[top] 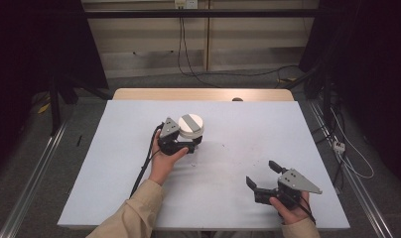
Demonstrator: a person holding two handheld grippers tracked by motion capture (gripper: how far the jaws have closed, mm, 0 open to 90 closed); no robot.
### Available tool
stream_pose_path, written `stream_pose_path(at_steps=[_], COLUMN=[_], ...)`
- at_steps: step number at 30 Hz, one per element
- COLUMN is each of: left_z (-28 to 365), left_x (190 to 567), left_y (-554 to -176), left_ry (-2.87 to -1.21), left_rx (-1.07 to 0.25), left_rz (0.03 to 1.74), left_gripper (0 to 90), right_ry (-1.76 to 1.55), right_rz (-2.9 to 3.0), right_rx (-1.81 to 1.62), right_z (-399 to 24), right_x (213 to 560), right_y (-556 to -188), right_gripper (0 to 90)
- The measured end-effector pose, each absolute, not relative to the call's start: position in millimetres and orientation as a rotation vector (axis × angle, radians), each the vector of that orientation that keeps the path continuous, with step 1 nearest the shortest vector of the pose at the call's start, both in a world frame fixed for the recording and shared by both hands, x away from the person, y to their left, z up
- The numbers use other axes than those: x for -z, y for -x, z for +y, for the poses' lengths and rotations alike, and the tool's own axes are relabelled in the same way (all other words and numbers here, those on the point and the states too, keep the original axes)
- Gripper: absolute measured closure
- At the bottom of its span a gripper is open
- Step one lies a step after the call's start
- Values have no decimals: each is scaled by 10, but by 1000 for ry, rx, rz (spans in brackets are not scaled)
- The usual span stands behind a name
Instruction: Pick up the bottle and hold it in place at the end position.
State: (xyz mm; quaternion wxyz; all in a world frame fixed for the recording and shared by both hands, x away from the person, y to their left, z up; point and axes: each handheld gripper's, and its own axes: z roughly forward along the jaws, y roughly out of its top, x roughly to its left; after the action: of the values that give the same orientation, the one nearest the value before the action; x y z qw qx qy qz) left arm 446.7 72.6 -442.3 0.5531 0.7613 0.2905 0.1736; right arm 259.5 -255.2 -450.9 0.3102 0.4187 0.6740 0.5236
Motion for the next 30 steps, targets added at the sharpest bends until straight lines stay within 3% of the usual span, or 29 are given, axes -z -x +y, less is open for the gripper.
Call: stream_pose_path(at_steps=[30], left_z=[549], left_x=[4478], left_y=[-4546], left_ry=[-1821], left_rx=[-393], left_rz=[641], left_gripper=[185], right_ry=[-1108], right_rz=[1781], right_rx=[-1379], right_z=[-2547], right_x=[4518], right_y=[-2602], right_gripper=[52])
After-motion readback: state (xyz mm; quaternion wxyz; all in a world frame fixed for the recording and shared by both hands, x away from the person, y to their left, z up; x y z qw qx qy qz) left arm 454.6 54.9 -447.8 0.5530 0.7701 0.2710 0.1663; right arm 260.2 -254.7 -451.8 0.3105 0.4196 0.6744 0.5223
